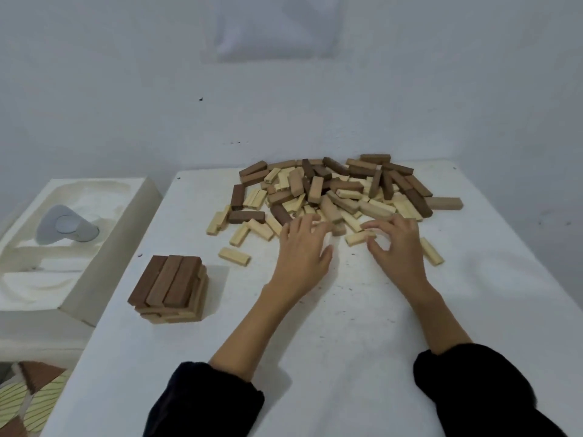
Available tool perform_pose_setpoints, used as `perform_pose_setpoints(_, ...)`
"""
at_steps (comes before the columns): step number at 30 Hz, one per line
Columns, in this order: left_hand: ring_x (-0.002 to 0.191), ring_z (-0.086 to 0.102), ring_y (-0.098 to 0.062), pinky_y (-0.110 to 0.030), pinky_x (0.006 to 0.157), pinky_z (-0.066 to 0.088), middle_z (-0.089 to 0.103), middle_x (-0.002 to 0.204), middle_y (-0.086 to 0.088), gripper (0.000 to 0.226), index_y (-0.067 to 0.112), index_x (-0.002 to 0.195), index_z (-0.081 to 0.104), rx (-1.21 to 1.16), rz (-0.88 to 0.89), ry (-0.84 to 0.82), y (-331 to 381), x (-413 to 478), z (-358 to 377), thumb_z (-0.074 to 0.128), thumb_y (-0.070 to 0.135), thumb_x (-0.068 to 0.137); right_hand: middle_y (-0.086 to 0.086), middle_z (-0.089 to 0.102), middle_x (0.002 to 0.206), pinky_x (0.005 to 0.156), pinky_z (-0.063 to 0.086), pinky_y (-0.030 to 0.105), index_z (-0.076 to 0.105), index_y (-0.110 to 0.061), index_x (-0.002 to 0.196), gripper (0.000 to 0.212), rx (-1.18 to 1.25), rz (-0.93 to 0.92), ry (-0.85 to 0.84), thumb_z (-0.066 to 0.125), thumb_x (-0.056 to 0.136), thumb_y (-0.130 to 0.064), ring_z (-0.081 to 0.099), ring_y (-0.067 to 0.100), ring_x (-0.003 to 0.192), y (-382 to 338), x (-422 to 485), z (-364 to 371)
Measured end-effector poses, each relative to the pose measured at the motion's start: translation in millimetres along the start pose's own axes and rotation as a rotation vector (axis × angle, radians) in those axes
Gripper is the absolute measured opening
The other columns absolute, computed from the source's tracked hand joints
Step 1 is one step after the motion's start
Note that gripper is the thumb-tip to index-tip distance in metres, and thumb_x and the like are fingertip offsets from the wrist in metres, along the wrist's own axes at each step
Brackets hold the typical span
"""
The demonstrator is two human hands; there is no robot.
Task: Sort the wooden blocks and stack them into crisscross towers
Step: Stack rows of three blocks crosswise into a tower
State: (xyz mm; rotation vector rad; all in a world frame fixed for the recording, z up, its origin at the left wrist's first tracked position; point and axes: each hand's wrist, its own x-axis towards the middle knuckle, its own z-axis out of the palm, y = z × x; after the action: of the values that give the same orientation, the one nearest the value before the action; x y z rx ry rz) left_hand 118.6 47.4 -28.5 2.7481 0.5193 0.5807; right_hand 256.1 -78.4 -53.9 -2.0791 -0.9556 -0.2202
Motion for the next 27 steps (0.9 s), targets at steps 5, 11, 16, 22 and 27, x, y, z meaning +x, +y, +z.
perform_pose_setpoints(5,0.123,0.038,-0.033,-0.052,0.103,0.030,0.041,0.139,-0.013,0.039,0.015,0.122,0.054,0.024,-0.073,0.137,4,35,35,0.050,0.024,0.085,0.004,0.059,0.093,0.072,0.039,0.033,0.073,-0.016,0.090,0.019,-0.094,0.002,0.181,0.073,0.073,-0.008,0.047,0.028,0.092,14,17,-6)
perform_pose_setpoints(11,0.126,0.031,-0.024,-0.046,0.099,0.030,0.043,0.140,-0.009,0.037,0.020,0.116,0.059,0.029,-0.143,0.337,7,60,45,0.042,0.039,0.089,0.004,0.060,0.097,0.074,0.032,0.032,0.072,-0.018,0.090,0.018,-0.133,0.053,0.239,0.071,0.075,-0.008,0.047,0.028,0.094,23,33,-5)
perform_pose_setpoints(16,0.128,0.032,-0.026,-0.048,0.104,0.029,0.043,0.138,-0.009,0.041,0.023,0.116,0.061,-0.016,-0.242,0.414,-2,75,47,0.034,0.044,0.094,0.005,0.059,0.099,0.075,0.032,0.032,0.071,-0.018,0.095,0.022,-0.146,0.078,0.241,0.069,0.076,-0.009,0.047,0.027,0.096,29,43,-1)
perform_pose_setpoints(22,0.135,0.028,-0.027,-0.051,0.110,0.019,0.040,0.141,-0.009,0.050,0.021,0.122,0.059,-0.038,-0.259,0.316,-6,73,55,0.026,0.047,0.093,0.006,0.057,0.112,0.079,0.036,0.037,0.068,-0.020,0.108,0.030,-0.154,0.074,0.234,0.055,0.081,-0.021,0.038,0.022,0.109,28,56,7)
perform_pose_setpoints(27,0.135,0.030,-0.030,-0.053,0.109,0.021,0.043,0.139,-0.012,0.049,0.018,0.119,0.059,-0.013,-0.259,0.313,-6,72,55,0.028,0.046,0.093,0.000,0.062,0.120,0.095,0.027,0.042,0.066,-0.021,0.115,0.029,-0.190,0.169,0.130,0.056,0.088,-0.018,0.044,0.025,0.114,29,61,11)
